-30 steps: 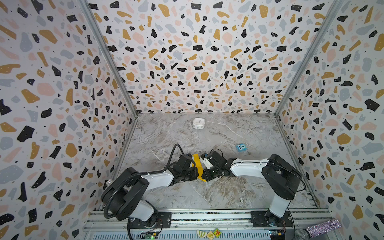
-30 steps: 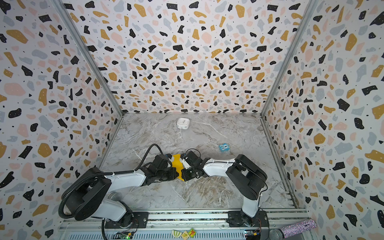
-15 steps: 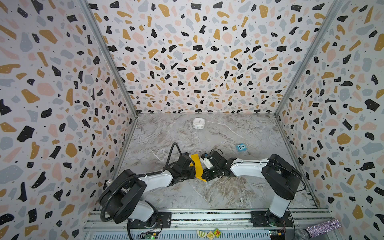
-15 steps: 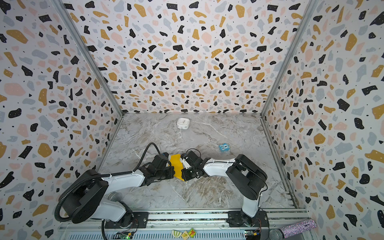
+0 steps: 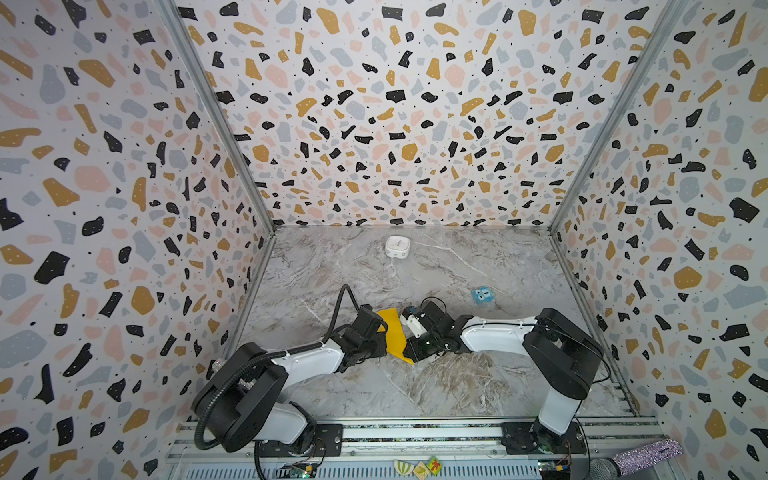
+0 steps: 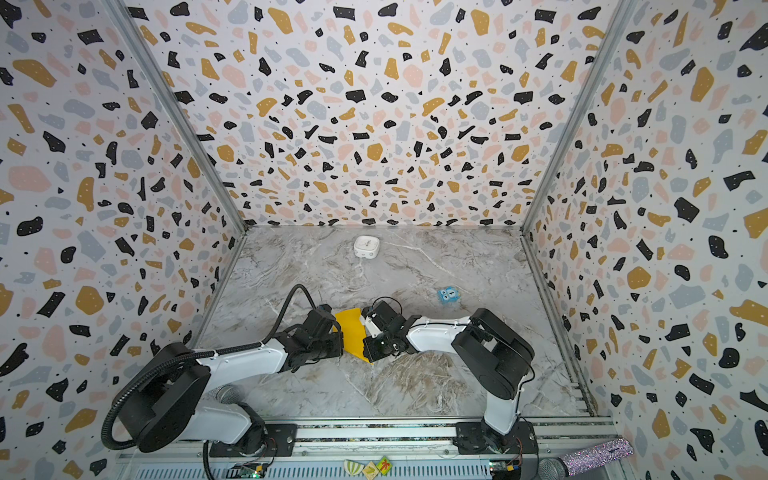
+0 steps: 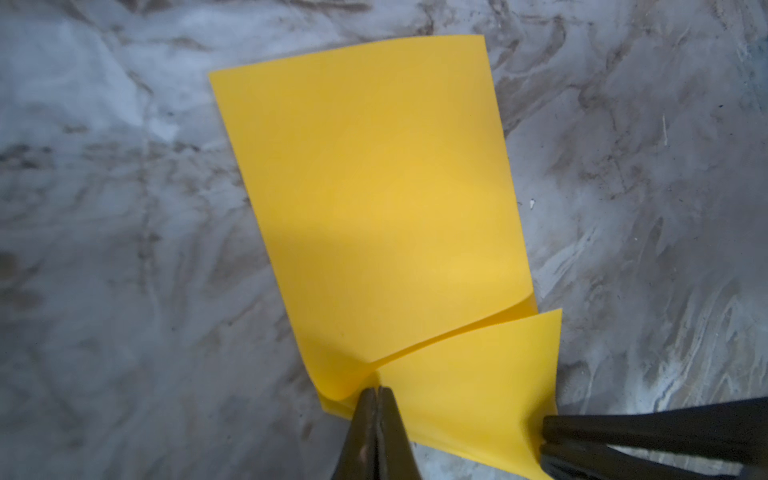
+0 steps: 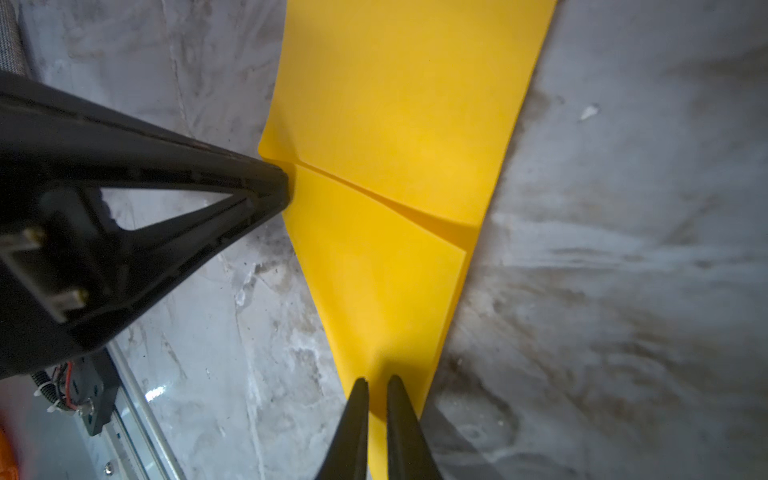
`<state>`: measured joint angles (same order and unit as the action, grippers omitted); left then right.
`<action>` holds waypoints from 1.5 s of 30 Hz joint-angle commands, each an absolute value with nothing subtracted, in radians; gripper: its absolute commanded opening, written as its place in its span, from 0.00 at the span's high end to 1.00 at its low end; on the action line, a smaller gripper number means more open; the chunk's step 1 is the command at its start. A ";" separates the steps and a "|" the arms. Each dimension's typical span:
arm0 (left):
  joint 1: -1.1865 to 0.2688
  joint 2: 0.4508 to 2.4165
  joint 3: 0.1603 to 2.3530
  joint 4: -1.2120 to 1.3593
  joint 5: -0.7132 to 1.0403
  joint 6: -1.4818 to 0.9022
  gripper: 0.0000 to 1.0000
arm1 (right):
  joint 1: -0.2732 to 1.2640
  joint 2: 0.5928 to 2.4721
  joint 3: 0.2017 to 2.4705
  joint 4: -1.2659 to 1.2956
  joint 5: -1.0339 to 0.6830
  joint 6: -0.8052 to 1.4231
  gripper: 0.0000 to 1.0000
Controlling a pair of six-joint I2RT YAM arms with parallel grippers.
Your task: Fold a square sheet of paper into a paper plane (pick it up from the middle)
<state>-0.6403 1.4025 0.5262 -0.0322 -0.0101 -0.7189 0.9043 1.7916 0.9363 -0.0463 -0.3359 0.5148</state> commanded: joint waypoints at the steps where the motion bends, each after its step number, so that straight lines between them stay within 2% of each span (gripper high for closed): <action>1: -0.622 1.393 0.548 -0.113 -0.071 -0.717 0.99 | 0.907 1.833 0.915 -0.129 -0.305 0.515 0.86; 9: -0.620 1.322 0.617 -0.076 0.067 -0.667 0.96 | 0.907 1.833 0.915 -0.130 -0.304 0.515 0.86; 13: -0.621 1.358 0.618 -0.043 0.106 -0.666 0.96 | 0.906 1.839 0.917 -0.127 -0.307 0.517 0.86; 29: -0.614 1.489 0.627 -0.159 -0.070 -0.650 0.97 | 0.908 1.844 0.909 -0.124 -0.311 0.518 0.86; 38: -0.601 1.444 0.611 -0.234 -0.141 -0.631 0.97 | 0.908 1.840 0.907 -0.125 -0.309 0.521 0.85; 45: -0.567 1.367 0.647 -0.266 -0.126 -0.611 0.96 | 0.906 1.814 0.917 -0.099 -0.309 0.525 0.83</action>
